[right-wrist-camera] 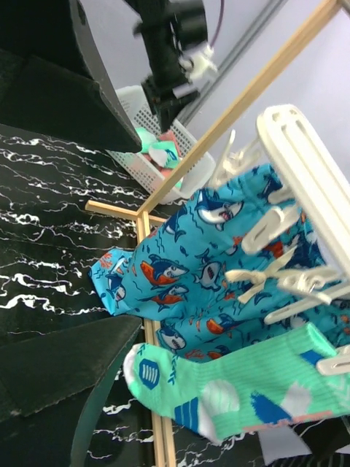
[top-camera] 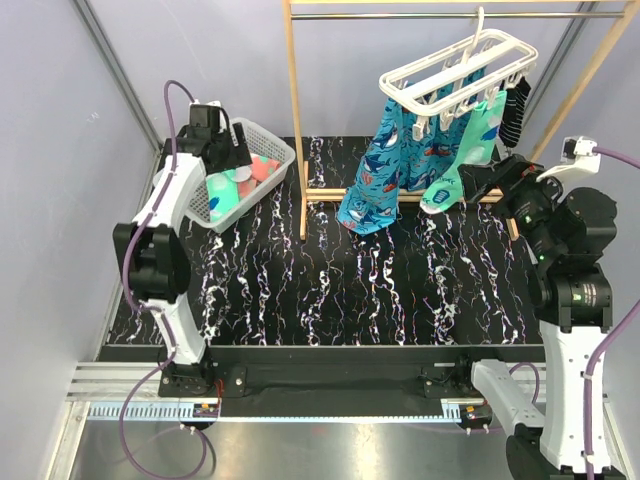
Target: Remove the socks clipped to the hanger
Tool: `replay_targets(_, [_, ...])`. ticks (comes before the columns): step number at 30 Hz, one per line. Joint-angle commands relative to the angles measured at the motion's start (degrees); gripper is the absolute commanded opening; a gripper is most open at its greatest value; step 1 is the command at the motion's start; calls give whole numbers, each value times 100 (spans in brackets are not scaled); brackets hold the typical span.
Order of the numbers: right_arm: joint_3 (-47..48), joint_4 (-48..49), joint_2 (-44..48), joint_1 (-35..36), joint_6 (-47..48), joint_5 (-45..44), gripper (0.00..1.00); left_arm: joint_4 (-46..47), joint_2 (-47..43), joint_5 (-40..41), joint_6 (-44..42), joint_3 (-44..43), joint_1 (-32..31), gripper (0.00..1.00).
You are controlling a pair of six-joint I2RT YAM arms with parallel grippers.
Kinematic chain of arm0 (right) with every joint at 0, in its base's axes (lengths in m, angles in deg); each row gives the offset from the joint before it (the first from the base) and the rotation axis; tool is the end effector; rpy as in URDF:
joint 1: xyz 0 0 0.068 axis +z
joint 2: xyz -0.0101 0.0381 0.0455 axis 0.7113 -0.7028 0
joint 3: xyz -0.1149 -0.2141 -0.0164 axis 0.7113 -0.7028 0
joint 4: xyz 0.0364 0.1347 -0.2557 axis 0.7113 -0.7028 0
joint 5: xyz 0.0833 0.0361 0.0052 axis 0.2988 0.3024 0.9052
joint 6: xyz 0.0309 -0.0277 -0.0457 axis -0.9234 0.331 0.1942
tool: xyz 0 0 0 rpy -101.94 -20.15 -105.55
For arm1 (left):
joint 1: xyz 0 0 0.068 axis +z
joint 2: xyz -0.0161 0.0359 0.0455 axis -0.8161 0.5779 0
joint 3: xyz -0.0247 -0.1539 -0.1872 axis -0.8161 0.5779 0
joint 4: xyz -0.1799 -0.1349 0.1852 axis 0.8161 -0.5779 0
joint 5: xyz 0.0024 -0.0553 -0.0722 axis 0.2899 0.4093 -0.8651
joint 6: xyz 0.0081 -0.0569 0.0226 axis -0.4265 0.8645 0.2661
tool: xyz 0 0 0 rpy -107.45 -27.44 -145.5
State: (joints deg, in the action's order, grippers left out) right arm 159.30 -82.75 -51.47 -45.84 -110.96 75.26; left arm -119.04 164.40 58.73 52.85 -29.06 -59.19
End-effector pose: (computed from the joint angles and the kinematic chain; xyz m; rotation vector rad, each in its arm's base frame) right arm 0.1878 0.0085 0.4793 0.1546 1.5847 0.4787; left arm 0.4718 -0.0363 0.2659 -0.2744 2.3340 -0.1740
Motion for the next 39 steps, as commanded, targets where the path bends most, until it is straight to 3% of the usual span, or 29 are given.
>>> replay_targets(1, [-502,521,42,23,-197,-365,100,14,-1287,-393,52,259,-393,82])
replay_targets(8, [-979,866,-730,23,-242,-858,100,1007,-2992,-1851,499,2297,-1167,82])
replay_targets(12, [-944,1006,-1354,-21,-49,-622,100,1500,-3713,-2291,501,3099,-1624,83])
replay_targets(17, [-997,1463,-1830,-345,39,-603,97,1483,-4066,-2776,343,3521,-1853,83])
replay_targets(22, [-1418,2877,-2084,-1250,128,1187,96,1615,-4330,-2943,219,3908,-1880,83])
replay_targets(26, [-1226,3063,-2445,-1524,364,1400,97,1693,-4278,-3223,184,3944,-1889,83])
replay_targets(32, [-427,3054,-3271,-1928,883,2969,98,1562,-4364,-3145,44,3838,-1898,83])
replay_targets(39, [409,2790,-4167,-2051,1542,3228,99,1571,-4690,-2899,-124,3944,-1889,83])
